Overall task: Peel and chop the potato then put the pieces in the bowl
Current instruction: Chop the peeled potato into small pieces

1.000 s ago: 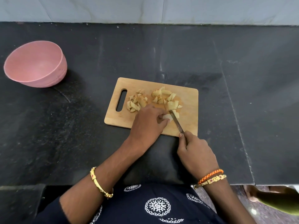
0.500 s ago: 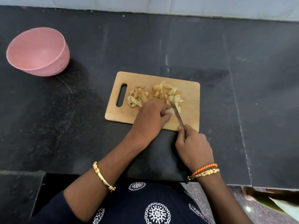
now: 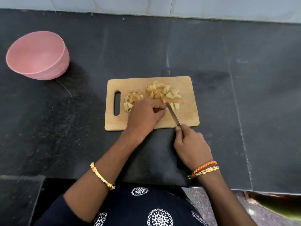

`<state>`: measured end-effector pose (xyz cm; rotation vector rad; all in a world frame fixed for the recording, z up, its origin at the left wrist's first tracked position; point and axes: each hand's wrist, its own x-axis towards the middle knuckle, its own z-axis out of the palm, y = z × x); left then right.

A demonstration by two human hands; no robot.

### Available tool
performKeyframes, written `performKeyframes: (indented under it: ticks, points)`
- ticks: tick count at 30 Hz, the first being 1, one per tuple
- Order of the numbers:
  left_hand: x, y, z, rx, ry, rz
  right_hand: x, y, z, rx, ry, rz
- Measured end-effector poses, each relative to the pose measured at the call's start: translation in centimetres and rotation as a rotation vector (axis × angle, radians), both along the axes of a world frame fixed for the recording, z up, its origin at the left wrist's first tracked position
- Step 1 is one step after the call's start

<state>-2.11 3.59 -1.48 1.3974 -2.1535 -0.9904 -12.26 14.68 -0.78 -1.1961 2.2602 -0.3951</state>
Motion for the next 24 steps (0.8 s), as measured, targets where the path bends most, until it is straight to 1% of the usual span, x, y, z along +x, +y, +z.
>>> performKeyframes:
  ticks: [6, 10, 12, 16, 19, 24]
  points:
    - [-0.5, 0.7, 0.0, 0.003, -0.008, 0.111, 0.6, 0.7, 0.4, 0.070, 0.048, -0.022]
    - [-0.5, 0.8, -0.1, 0.006, -0.009, 0.131, 0.8, 3.2, 1.9, 0.132, -0.010, -0.009]
    - [-0.4, 0.8, -0.1, 0.010, -0.009, 0.132, 0.5, 3.2, 2.5, 0.100, -0.021, -0.022]
    - [-0.3, 1.2, 0.1, 0.010, -0.002, 0.121, -0.1, 0.6, 2.2, 0.019, 0.017, -0.025]
    - [-0.1, 1.2, 0.4, 0.018, -0.042, 0.113, 0.2, -0.9, 1.5, 0.022, 0.030, 0.005]
    - [0.1, 1.2, 0.7, 0.028, -0.070, 0.165, 0.6, -1.0, 0.8, 0.020, 0.024, 0.032]
